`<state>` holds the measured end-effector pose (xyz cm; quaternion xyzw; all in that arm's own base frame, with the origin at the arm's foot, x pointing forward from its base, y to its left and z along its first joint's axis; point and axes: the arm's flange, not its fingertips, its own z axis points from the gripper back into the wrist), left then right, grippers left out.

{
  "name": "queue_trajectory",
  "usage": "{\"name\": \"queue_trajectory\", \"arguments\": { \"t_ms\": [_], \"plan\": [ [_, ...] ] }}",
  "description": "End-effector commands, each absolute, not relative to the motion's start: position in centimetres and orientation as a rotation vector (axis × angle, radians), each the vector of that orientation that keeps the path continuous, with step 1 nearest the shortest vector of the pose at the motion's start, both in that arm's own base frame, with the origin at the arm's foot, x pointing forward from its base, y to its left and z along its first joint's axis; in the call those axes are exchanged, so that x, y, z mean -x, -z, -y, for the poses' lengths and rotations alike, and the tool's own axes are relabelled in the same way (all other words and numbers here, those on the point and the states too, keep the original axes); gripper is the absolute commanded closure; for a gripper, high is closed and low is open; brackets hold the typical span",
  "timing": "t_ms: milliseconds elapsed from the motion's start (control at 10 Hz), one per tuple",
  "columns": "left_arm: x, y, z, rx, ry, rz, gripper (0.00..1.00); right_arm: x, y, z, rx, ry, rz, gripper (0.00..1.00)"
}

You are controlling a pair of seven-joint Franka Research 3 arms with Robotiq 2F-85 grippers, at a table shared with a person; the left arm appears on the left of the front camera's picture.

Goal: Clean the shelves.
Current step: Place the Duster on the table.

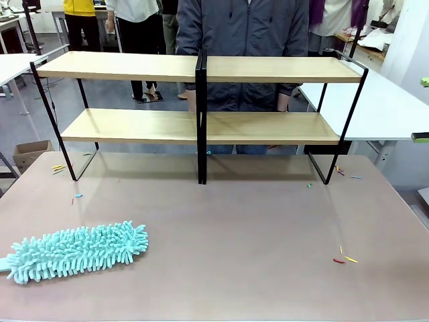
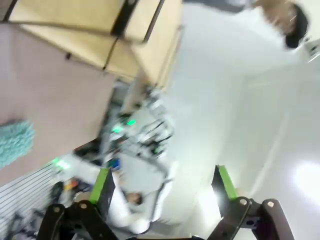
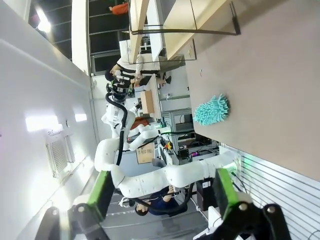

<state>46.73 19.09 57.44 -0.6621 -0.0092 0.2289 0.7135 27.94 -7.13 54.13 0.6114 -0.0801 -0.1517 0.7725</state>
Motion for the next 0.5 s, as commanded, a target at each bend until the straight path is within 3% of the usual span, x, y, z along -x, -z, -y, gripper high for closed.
{"name": "queue_trajectory", "arguments": {
  "t_ms": [0,400],
  "plan": [
    [-46.17,-58.09,-17.09,1.369,-0.386,-0.013,0.0,-27.83,-54.28,7.16,-1.328,0.326,0.178,0.0],
    [-46.17,-58.09,-17.09,1.369,-0.386,-0.013,0.0,-27.83,-54.28,7.16,-1.328,0.326,0.178,0.0]
  ]
}}
